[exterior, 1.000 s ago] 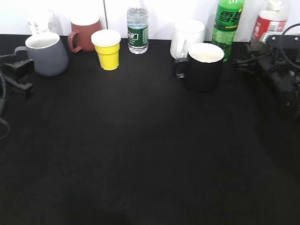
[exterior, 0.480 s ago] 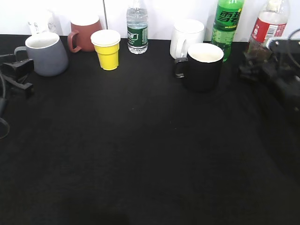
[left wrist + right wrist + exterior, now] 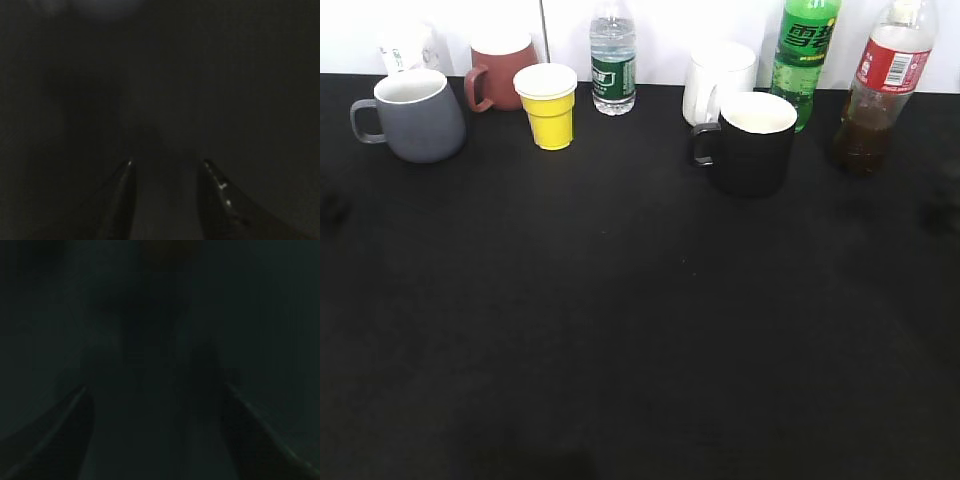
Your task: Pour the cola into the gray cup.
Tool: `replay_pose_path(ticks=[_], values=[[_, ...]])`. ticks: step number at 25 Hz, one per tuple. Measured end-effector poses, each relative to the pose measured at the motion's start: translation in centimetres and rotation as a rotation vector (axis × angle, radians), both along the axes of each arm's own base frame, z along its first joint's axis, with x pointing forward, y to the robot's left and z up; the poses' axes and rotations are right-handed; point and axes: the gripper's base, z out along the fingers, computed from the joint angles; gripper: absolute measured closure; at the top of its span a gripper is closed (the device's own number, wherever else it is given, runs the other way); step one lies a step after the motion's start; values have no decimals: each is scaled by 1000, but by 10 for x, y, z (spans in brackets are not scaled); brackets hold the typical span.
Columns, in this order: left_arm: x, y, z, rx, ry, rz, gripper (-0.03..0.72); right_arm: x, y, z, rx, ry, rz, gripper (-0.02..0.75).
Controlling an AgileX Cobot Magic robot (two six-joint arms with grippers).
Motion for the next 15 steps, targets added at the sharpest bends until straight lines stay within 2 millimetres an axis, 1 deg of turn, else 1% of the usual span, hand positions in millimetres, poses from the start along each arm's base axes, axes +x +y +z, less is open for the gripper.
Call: replay_pose_path(ticks=[1, 2, 3, 4, 6, 7, 8, 10, 11, 12, 14, 15], values=[[-10, 2, 5, 23, 121, 3, 378, -13, -1, 10, 11, 50, -9, 144], [-21, 5, 10, 41, 199, 5, 374, -29, -1, 21, 22, 85, -16, 144], [-34, 7, 17, 42, 242, 6, 372, -45, -2, 33, 37, 96, -19, 146], [-48, 8, 28, 14, 227, 8, 371, -64, -3, 48, 45, 81, -17, 148], [-83, 13, 60, -66, 63, 3, 371, -105, -7, 78, 61, -29, -15, 151], [-109, 18, 77, -96, -56, 0, 371, -129, -10, 92, 83, -111, -28, 153], [-133, 24, 88, -138, -135, 23, 370, -149, -12, 100, 101, -155, -40, 153], [-180, 34, 101, -208, -307, 39, 366, -194, -17, 111, 122, -254, -52, 153], [-199, 39, 100, -217, -378, 39, 365, -215, -20, 114, 121, -321, -56, 153], [-213, 43, 92, -217, -423, 43, 365, -232, -23, 113, 121, -378, -59, 153], [-226, 46, 68, -217, -445, 44, 365, -260, -25, 100, 134, -458, -56, 153], [-226, 47, 54, -215, -439, 45, 365, -266, -26, 88, 140, -465, -61, 153]])
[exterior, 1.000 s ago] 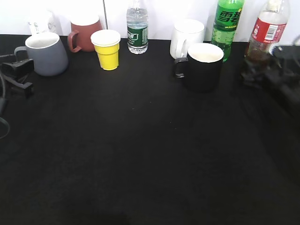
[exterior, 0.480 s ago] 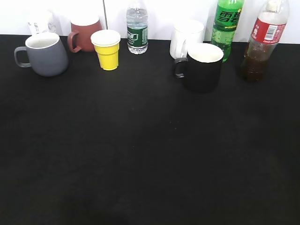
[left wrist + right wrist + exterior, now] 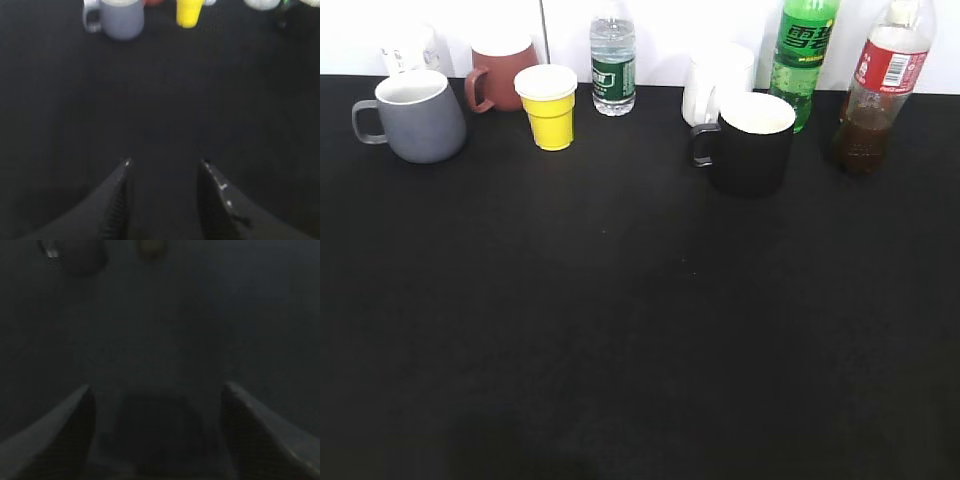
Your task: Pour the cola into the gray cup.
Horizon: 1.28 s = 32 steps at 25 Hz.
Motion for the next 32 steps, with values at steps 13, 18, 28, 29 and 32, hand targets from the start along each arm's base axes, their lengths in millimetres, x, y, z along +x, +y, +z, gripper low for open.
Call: replay_pose_path(ticks=[13, 18, 28, 29, 32], values=[[10, 0, -29, 25, 34, 12, 110, 19, 2, -46, 11, 26, -7, 183], [10, 2, -29, 49, 28, 26, 104, 19, 2, -46, 11, 24, -7, 183], [10, 2, -29, 48, 27, 63, 104, 15, 1, -45, 19, -1, -88, 185], [9, 3, -29, 46, 21, 99, 104, 12, 1, -45, 19, -19, -140, 185], [-4, 5, -29, 33, -56, 178, 104, 3, 1, -45, 17, -82, -174, 185]])
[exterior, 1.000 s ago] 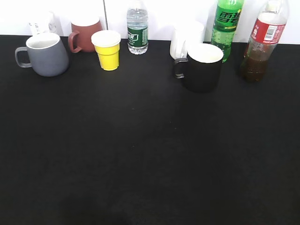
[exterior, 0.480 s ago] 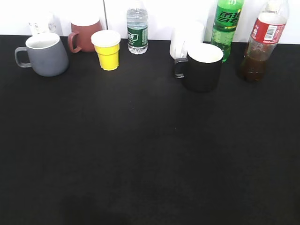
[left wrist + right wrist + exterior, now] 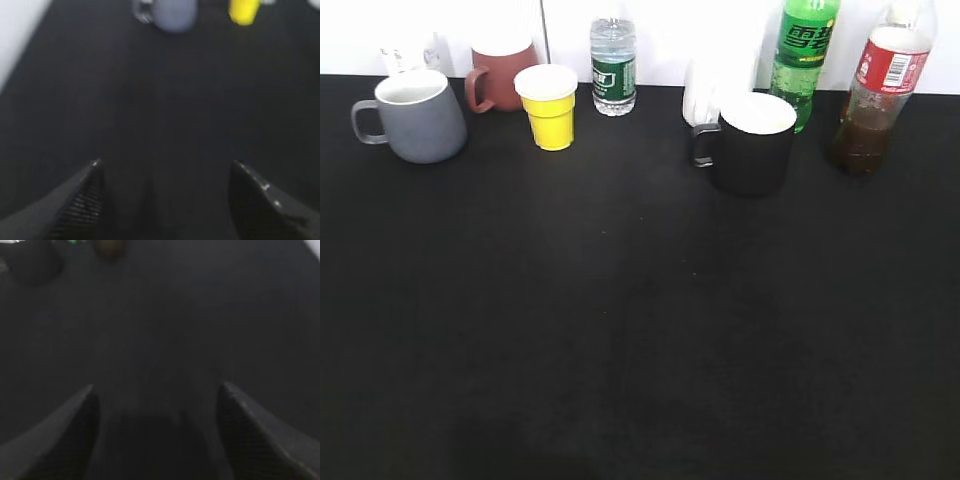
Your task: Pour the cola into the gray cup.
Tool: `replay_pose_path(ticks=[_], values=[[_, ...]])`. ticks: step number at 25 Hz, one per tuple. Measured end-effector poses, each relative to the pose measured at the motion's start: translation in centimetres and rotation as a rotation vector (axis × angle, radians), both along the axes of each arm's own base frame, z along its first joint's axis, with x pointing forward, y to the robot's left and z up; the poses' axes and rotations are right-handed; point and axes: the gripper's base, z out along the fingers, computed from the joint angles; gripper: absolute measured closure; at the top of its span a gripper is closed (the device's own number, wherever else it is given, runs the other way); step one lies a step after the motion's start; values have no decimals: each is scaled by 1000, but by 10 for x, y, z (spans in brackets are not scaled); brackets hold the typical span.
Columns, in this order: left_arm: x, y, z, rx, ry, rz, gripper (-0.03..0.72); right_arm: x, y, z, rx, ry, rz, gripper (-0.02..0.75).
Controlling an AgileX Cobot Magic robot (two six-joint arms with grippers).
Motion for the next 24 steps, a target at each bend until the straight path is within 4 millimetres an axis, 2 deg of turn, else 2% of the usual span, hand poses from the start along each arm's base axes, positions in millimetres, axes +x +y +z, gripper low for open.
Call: replay_pose_path(ticks=[2, 16, 18, 24], values=[[-6, 0, 0, -2, -39, 24, 104, 0, 0, 0, 1, 0, 0, 186], [-6, 0, -1, -2, -39, 33, 109, 0, 0, -1, 1, -1, 0, 186], [-6, 0, -1, -2, -39, 33, 132, 0, 0, -1, 1, -1, 0, 186], [-6, 0, -1, -2, -39, 33, 279, 0, 0, -1, 1, -1, 0, 186]])
